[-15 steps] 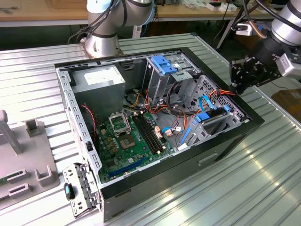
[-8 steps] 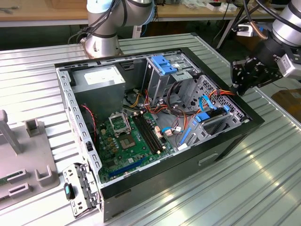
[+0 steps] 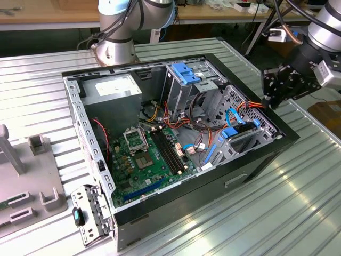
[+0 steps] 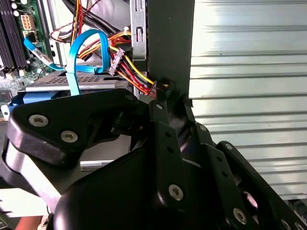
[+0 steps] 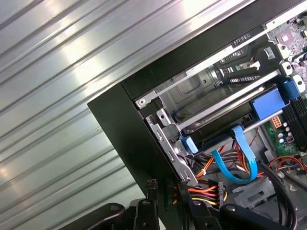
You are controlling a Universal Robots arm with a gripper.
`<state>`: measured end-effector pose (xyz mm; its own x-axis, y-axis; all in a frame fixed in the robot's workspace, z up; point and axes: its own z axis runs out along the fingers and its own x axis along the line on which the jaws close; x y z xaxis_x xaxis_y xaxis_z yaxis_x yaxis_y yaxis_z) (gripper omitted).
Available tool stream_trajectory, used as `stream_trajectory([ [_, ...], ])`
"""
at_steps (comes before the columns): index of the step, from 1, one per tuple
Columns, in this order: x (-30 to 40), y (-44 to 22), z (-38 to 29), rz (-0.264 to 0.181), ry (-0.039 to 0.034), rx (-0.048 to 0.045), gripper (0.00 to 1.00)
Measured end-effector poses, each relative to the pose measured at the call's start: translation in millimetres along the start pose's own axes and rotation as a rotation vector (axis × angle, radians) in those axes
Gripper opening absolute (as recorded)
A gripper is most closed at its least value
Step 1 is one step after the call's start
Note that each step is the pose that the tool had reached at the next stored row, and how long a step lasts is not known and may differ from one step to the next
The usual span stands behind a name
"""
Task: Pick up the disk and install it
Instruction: 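Insert the second disk wire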
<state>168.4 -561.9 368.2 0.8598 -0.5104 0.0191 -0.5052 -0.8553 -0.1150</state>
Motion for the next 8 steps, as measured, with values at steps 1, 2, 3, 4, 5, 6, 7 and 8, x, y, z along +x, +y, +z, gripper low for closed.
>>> stream_trajectory([
  [1,0.0,0.0,0.0,0.0,0.0,-0.0001,0.3],
  [2,-0.1,0.1,0.0,0.0,0.0001,-0.0001,0.3],
  [3,-0.1,0.1,-0.1,0.0,0.0001,-0.0002,0.3],
  [4,-0.1,0.0,-0.1,0.0,0.0001,-0.0002,0.3],
  [5,-0.1,0.0,-0.1,0.0,0.0001,-0.0002,0.16],
  [6,-0.1,0.0,-0.1,0.001,0.0001,-0.0002,0.16],
  [7,-0.1,0.0,-0.1,0.001,0.0001,-0.0002,0.16],
  [8,-0.1,0.0,-0.1,0.001,0.0002,-0.0002,0.16],
])
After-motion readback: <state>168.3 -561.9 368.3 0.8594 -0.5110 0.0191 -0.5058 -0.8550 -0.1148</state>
